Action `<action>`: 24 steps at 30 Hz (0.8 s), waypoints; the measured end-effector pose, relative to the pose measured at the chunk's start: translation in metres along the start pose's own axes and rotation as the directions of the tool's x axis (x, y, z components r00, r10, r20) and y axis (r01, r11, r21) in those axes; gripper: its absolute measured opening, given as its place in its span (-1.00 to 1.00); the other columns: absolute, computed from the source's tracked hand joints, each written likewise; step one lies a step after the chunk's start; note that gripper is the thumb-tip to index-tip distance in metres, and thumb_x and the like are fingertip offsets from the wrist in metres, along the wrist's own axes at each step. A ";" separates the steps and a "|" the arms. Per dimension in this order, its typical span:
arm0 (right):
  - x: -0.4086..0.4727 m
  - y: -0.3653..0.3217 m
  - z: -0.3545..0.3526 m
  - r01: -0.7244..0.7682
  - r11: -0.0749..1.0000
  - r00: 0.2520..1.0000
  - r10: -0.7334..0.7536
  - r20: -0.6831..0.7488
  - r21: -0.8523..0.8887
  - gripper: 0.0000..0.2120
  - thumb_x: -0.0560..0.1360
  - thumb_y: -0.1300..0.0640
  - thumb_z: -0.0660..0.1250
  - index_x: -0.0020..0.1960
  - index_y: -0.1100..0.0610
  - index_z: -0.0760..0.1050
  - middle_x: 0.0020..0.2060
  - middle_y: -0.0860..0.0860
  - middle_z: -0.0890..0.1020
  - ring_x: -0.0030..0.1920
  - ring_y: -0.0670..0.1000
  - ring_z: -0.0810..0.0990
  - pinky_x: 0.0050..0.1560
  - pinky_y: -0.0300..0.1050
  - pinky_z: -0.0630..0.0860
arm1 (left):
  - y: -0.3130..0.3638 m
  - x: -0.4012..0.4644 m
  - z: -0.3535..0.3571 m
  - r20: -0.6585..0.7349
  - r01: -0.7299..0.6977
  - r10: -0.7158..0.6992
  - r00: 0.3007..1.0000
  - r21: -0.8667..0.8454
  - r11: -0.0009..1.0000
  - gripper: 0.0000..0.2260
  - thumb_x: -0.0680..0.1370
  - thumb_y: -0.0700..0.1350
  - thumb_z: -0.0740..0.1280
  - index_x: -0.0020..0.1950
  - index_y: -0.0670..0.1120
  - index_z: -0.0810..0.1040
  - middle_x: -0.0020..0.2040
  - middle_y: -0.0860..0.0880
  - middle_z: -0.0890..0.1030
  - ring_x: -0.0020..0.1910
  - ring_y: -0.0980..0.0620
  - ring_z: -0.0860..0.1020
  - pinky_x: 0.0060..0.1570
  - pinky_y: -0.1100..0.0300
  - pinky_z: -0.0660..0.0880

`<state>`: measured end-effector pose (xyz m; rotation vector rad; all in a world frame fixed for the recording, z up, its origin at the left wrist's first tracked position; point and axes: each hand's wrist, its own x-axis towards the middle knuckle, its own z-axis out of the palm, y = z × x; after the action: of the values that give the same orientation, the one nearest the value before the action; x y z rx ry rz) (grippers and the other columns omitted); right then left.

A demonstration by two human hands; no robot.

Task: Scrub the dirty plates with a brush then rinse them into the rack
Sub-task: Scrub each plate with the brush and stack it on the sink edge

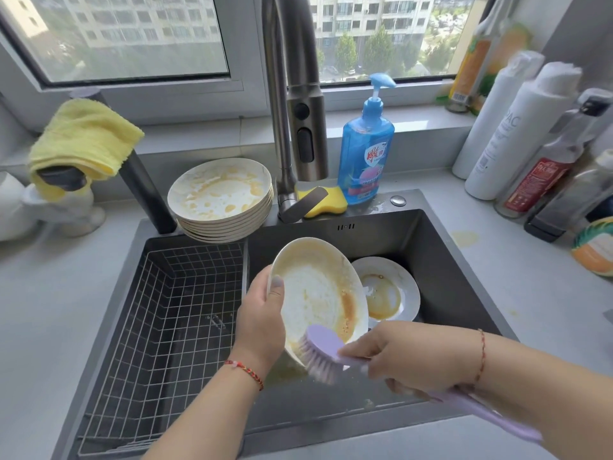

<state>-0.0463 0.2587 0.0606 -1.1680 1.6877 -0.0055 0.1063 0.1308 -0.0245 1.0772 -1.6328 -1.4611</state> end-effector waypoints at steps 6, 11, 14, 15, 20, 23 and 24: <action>0.017 0.014 -0.001 -0.136 0.806 0.990 0.092 -0.105 -0.576 -0.68 0.56 0.24 0.09 0.26 0.08 0.44 -0.26 -0.01 0.40 -0.28 0.02 0.40 -0.28 -0.18 0.37 | 0.006 -0.004 -0.003 0.039 -0.084 0.081 0.996 0.083 0.993 -0.55 0.57 0.18 0.10 0.40 0.08 0.47 0.26 0.21 0.57 0.28 0.23 0.49 0.32 0.08 0.44; 0.032 0.037 0.001 -0.369 0.717 0.836 -0.024 -0.549 -0.592 -0.43 0.53 0.22 0.11 0.49 0.03 0.04 -0.38 -0.04 0.33 -0.42 0.02 0.34 -0.44 -0.15 0.27 | 0.007 -0.008 -0.002 -0.001 -0.009 0.009 1.000 0.050 0.999 -0.64 0.58 0.17 0.11 0.29 0.16 0.53 0.15 0.17 0.62 0.19 0.17 0.55 0.24 -0.01 0.51; 0.037 0.058 -0.012 -0.211 0.964 0.685 0.027 -0.728 -0.164 -0.82 0.57 0.00 0.18 0.06 0.09 0.42 -0.35 -0.02 0.45 -0.37 0.00 0.41 -0.34 -0.16 0.35 | 0.004 -0.008 -0.008 -0.056 0.145 -0.154 0.987 -0.135 0.980 -0.75 0.68 0.08 0.11 0.11 0.22 0.59 0.12 0.05 0.65 0.18 -0.02 0.59 0.23 -0.20 0.51; 0.038 0.060 -0.012 -0.131 0.991 0.677 0.088 -0.731 -0.003 -0.76 0.56 -0.05 0.23 -0.12 0.13 0.42 -0.38 0.00 0.45 -0.38 -0.02 0.40 -0.34 -0.18 0.33 | 0.005 -0.008 -0.010 -0.055 0.195 -0.209 0.976 -0.194 0.962 -0.74 0.69 0.06 0.10 0.13 0.20 0.58 0.14 0.01 0.65 0.19 -0.07 0.60 0.23 -0.20 0.51; 0.038 0.054 0.012 0.192 0.740 0.784 0.280 -0.554 0.644 -0.64 0.47 -0.07 0.39 -0.07 0.25 0.46 -0.50 0.00 0.61 -0.56 -0.09 0.39 -0.41 -0.15 0.33 | 0.012 -0.015 -0.011 0.050 0.405 -0.421 0.906 -0.395 0.825 -0.62 0.69 0.14 0.03 0.29 0.02 0.53 0.10 -0.06 0.70 0.03 -0.08 0.69 -0.12 -0.05 0.65; 0.036 0.044 0.019 0.300 0.441 0.857 0.264 -0.442 0.846 -0.83 0.55 0.11 0.30 -0.09 0.23 0.46 -0.57 -0.03 0.52 -0.59 -0.09 0.39 -0.54 -0.25 0.31 | 0.008 -0.018 -0.011 0.133 0.476 -0.467 0.874 -0.428 0.769 -0.53 0.68 0.19 -0.01 0.31 -0.04 0.54 0.09 -0.08 0.71 0.03 -0.08 0.69 -0.08 -0.06 0.63; 0.036 0.041 0.020 0.317 0.351 0.872 0.258 -0.417 0.881 -0.86 0.56 0.15 0.28 -0.06 0.24 0.48 -0.48 0.06 0.56 -0.49 -0.01 0.47 -0.47 -0.21 0.41 | 0.006 -0.018 -0.011 0.157 0.496 -0.479 0.864 -0.428 0.756 -0.51 0.68 0.20 -0.02 0.30 -0.05 0.54 0.09 -0.10 0.71 0.04 -0.09 0.69 -0.05 -0.07 0.62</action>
<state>-0.0595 0.2650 0.0045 -0.2380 1.6177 -1.2913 0.1227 0.1429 -0.0162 1.2486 -0.9636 -2.0865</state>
